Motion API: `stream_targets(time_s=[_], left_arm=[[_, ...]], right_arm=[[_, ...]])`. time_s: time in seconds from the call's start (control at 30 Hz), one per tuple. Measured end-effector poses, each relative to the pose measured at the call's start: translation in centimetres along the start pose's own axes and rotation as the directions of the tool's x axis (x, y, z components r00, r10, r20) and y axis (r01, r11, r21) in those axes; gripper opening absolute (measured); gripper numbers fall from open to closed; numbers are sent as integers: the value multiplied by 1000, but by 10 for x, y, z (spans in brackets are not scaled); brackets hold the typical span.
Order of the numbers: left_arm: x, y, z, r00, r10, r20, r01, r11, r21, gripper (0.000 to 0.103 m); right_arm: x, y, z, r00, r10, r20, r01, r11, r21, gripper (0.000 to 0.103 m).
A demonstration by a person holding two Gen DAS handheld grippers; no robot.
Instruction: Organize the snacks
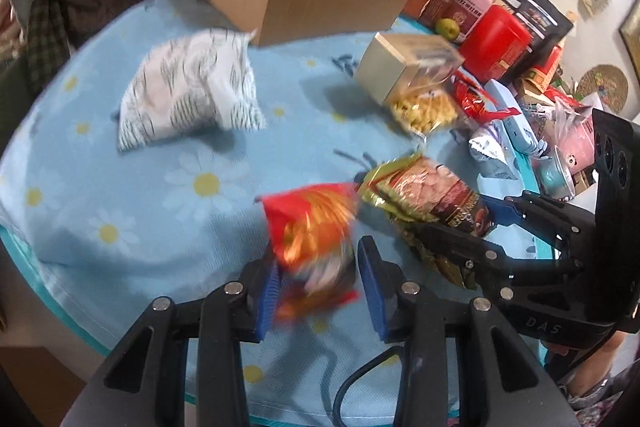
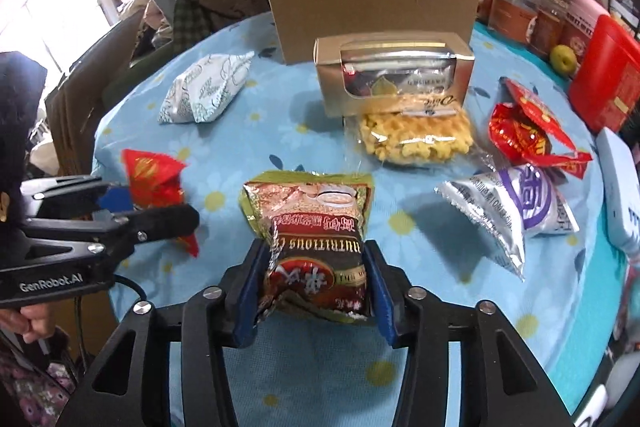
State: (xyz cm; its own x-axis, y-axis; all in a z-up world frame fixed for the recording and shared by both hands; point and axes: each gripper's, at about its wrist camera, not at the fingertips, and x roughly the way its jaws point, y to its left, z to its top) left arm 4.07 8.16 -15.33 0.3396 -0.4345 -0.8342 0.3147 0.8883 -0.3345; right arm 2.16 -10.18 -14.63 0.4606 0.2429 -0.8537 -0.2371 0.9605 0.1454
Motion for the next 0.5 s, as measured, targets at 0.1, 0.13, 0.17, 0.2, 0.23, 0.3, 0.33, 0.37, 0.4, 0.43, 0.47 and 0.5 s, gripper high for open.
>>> stream_targets(time_s=[0.1, 0.13, 0.17, 0.2, 0.23, 0.3, 0.33, 0.37, 0.4, 0.43, 0.47, 0.5], left_arm=[[1, 0, -1, 1000, -3, 4, 3, 1000, -7, 37], [1, 0, -1, 1000, 1, 6, -1, 1000, -6, 37], [2, 0, -2, 1000, 4, 7, -4, 1000, -8, 37], [2, -1, -1, 1000, 9, 13, -9, 1000, -6, 37], [3, -2, -1, 1000, 16, 14, -16, 1000, -2, 37], [5, -5, 1, 999, 36, 20, -36, 999, 14, 37], [6, -7, 1, 999, 47, 28, -48, 999, 24, 37], [8, -9, 2, 998, 53, 35, -54, 998, 30, 37], [8, -10, 2, 997, 59, 41, -60, 998, 36, 37], [9, -11, 2, 997, 63, 50, -65, 997, 44, 37], [9, -11, 2, 996, 69, 57, -71, 996, 50, 34], [9, -12, 2, 996, 71, 58, -74, 996, 53, 33]], right_arm=[[12, -1, 4, 999, 0, -44, 0, 1000, 8, 63], [14, -1, 5, 999, 3, -43, -2, 1000, 8, 64], [14, 0, 6, 999, 1, -39, -1, 1000, -1, 67], [15, 1, 6, 999, -2, -42, 2, 1000, -6, 68], [16, 3, 7, 999, -12, -40, 11, 1000, -20, 68], [17, 7, 6, 999, -28, -38, 27, 999, -42, 68], [17, 10, 6, 999, -33, -36, 31, 998, -49, 68], [18, 11, 5, 999, -40, -31, 38, 998, -59, 68], [18, 13, 5, 999, -45, -29, 43, 997, -65, 67], [18, 13, 4, 999, -49, -24, 47, 996, -72, 64], [17, 15, 3, 998, -54, -14, 53, 995, -83, 60], [17, 14, 2, 998, -56, -13, 55, 995, -86, 57]])
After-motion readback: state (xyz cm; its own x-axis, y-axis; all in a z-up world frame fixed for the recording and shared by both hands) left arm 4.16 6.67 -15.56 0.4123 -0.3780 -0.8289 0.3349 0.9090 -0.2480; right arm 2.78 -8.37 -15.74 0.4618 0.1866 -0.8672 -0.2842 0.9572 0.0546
